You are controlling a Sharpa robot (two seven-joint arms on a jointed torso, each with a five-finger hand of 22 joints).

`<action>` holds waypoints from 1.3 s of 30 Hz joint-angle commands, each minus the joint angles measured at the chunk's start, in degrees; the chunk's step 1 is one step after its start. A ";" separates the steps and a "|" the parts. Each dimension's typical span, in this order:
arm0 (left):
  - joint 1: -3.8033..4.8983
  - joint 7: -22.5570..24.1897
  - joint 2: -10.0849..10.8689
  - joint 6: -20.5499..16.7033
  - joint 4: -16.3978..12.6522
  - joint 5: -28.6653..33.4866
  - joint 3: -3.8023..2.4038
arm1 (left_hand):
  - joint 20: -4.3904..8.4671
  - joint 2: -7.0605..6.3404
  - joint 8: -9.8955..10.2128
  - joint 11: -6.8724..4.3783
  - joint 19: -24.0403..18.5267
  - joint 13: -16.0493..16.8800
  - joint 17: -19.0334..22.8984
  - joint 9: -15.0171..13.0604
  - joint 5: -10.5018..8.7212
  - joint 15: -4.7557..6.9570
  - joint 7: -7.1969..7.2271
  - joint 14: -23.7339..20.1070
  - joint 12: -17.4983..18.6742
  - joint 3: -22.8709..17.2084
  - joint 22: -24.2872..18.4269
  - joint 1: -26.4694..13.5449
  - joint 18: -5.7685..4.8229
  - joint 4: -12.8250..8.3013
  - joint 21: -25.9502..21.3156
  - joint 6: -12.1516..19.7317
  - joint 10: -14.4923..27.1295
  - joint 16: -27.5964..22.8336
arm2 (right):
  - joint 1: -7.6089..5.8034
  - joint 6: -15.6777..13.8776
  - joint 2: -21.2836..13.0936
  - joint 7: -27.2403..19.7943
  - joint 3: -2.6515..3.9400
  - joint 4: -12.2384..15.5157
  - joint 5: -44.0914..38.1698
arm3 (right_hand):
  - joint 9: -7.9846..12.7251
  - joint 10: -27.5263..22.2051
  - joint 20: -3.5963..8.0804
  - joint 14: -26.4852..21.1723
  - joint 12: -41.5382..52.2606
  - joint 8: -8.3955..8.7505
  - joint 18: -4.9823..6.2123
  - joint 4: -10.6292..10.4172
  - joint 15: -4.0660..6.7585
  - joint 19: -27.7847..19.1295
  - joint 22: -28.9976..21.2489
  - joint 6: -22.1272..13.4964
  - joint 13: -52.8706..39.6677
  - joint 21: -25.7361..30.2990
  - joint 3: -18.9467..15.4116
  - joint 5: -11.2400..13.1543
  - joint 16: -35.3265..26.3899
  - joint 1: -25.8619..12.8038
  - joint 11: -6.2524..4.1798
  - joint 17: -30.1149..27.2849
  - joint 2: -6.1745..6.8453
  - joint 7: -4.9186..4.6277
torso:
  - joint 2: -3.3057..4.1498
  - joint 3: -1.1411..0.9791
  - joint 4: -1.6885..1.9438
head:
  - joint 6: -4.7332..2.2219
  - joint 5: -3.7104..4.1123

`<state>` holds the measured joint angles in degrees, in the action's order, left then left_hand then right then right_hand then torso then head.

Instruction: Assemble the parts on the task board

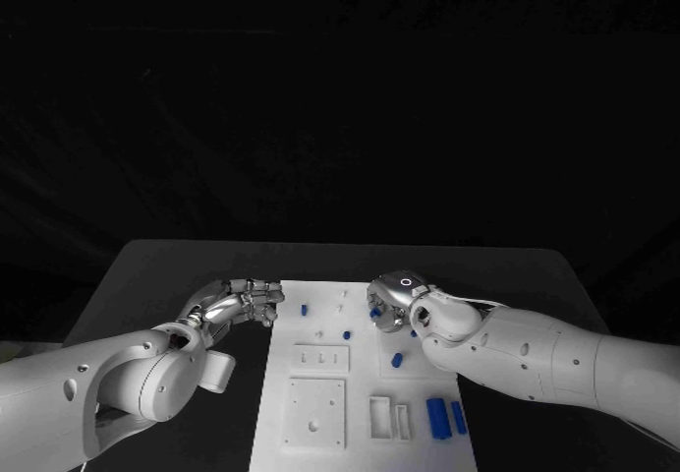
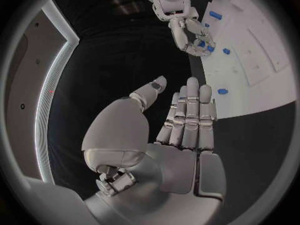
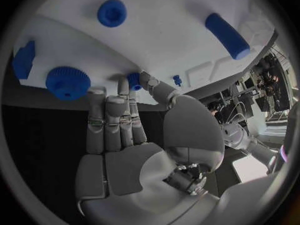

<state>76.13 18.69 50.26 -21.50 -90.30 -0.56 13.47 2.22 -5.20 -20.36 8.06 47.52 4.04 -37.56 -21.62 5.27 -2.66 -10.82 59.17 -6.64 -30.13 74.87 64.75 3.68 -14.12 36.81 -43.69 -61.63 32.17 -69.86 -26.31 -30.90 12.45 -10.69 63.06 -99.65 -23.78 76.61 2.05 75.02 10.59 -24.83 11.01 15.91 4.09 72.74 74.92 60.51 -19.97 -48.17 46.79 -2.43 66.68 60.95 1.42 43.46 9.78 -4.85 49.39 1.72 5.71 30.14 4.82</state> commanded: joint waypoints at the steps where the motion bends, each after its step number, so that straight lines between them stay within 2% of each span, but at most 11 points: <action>1: 0.07 0.26 -0.07 0.82 -0.07 0.17 -0.02 | 0.50 0.02 0.33 0.43 -0.06 0.00 -0.06 -0.05 0.31 -0.29 -0.17 -0.05 0.31 -0.15 -0.06 -0.32 1.33 -0.21 0.37 0.30 -0.02 -0.29 | -0.04 -3.50 0.12 1.97 0.28 0.43 -4.13 | -4.35 -0.08 0.46 -0.59 0.14 -1.19 3.99 -0.15 1.21 0.02 1.22 0.60 -0.51 -0.31 0.67 -0.38 0.34 0.70 -0.34 0.02 -0.34 0.14 | -0.06 0.01 -0.02 | -0.28 -0.03; 13: 0.08 0.31 -0.09 0.71 0.00 0.14 -0.02 | 0.50 0.02 0.33 0.44 -0.06 0.00 -0.07 -0.06 0.36 -0.29 -0.18 -0.05 0.32 -0.20 -0.06 -0.33 1.32 -0.27 0.40 0.31 -0.03 -0.29 | -0.13 -6.83 2.68 4.10 0.34 -0.17 -7.55 | -4.80 -0.17 0.58 -0.56 0.10 -1.09 3.99 -0.47 1.28 0.09 1.19 0.90 -1.59 -0.68 1.29 -0.37 0.46 0.95 -0.41 0.08 0.38 0.25 | -0.01 0.03 0.05 | -1.13 -0.08; 23: 0.08 0.31 -0.45 0.73 0.33 0.09 -0.02 | 0.49 0.03 0.33 0.45 -0.06 0.00 -0.09 -0.07 0.38 -0.30 -0.19 -0.05 0.34 -0.23 -0.07 -0.35 1.32 -0.31 0.42 0.31 -0.04 -0.29 | -0.23 -7.48 4.97 6.08 0.34 -1.48 -9.39 | -5.05 -0.18 0.64 -0.53 0.06 -0.99 3.99 -0.78 1.31 0.12 1.18 1.08 -2.21 -0.90 1.60 -0.37 0.54 1.13 -0.45 0.12 0.81 0.31 | -0.02 0.10 0.25 | -1.65 -0.15; 29: 0.08 0.33 -0.71 0.73 0.56 0.09 -0.03 | 0.48 0.04 0.33 0.45 -0.06 0.00 -0.10 -0.07 0.38 -0.30 -0.19 -0.05 0.35 -0.25 -0.07 -0.38 1.31 -0.33 0.43 0.31 -0.05 -0.30 | -0.44 -7.56 6.28 7.54 0.35 -2.39 -10.21 | -5.13 -0.20 0.66 -0.53 0.02 -0.94 3.99 -0.88 1.32 0.12 1.17 1.12 -2.42 -0.97 1.73 -0.37 0.55 1.20 -0.45 0.13 0.92 0.32 | -0.02 0.12 0.20 | -1.79 -0.20; 34: 0.08 0.33 -0.98 0.79 0.71 0.08 -0.03 | 0.48 0.05 0.33 0.45 -0.06 0.00 -0.10 -0.07 0.38 -0.30 -0.19 -0.05 0.35 -0.25 -0.07 -0.38 1.31 -0.33 0.43 0.31 -0.05 -0.30 | -0.71 -7.41 7.15 7.79 0.36 -3.72 -10.40 | -5.14 -0.21 0.66 -0.53 0.02 -0.94 3.99 -0.89 1.32 0.12 1.17 1.13 -2.44 -0.97 1.74 -0.37 0.56 1.21 -0.45 0.13 0.93 0.32 | 0.00 0.09 0.23 | -1.87 -0.32; 36: 0.08 0.32 -1.05 0.78 0.81 0.07 -0.03 | 0.48 0.05 0.33 0.45 -0.07 0.00 -0.10 -0.08 0.38 -0.31 -0.19 -0.05 0.35 -0.25 -0.07 -0.39 1.31 -0.34 0.43 0.31 -0.05 -0.30 | -0.81 -7.39 7.58 7.81 0.36 -4.42 -10.39 | -5.17 -0.22 0.67 -0.53 0.00 -0.91 3.99 -0.93 1.32 0.11 1.17 1.14 -2.53 -0.99 1.81 -0.38 0.56 1.24 -0.46 0.13 1.00 0.32 | 0.01 0.14 0.36 | -1.88 -0.30; 39: 0.08 0.32 -1.22 0.77 0.95 0.07 -0.03 | 0.48 0.06 0.33 0.45 -0.06 0.00 -0.10 -0.08 0.37 -0.31 -0.19 -0.05 0.35 -0.25 -0.07 -0.39 1.31 -0.34 0.44 0.31 -0.05 -0.30 | -0.82 -7.31 8.36 7.64 0.36 -5.35 -10.38 | -5.19 -0.23 0.67 -0.53 -0.01 -0.90 3.99 -0.96 1.32 0.10 1.16 1.15 -2.57 -1.01 1.84 -0.38 0.57 1.25 -0.46 0.13 1.03 0.33 | 0.00 0.13 0.32 | -1.94 -0.31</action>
<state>76.13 18.65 49.26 -21.51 -89.33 -0.58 13.47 2.21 -5.20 -20.36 8.02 47.51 4.04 -37.59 -21.62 5.27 -2.66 -10.82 59.17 -6.65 -30.28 74.87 64.75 3.68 -14.27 37.04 -43.69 -61.59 32.17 -70.69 -33.42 -22.86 19.42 -10.33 57.95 -108.72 -23.78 76.36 2.32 75.19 10.34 -25.17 11.02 15.16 4.27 72.78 74.91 61.04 -22.54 -48.78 48.00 -2.64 66.90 61.72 1.22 43.52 10.57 -4.71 49.37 1.83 6.01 28.25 4.52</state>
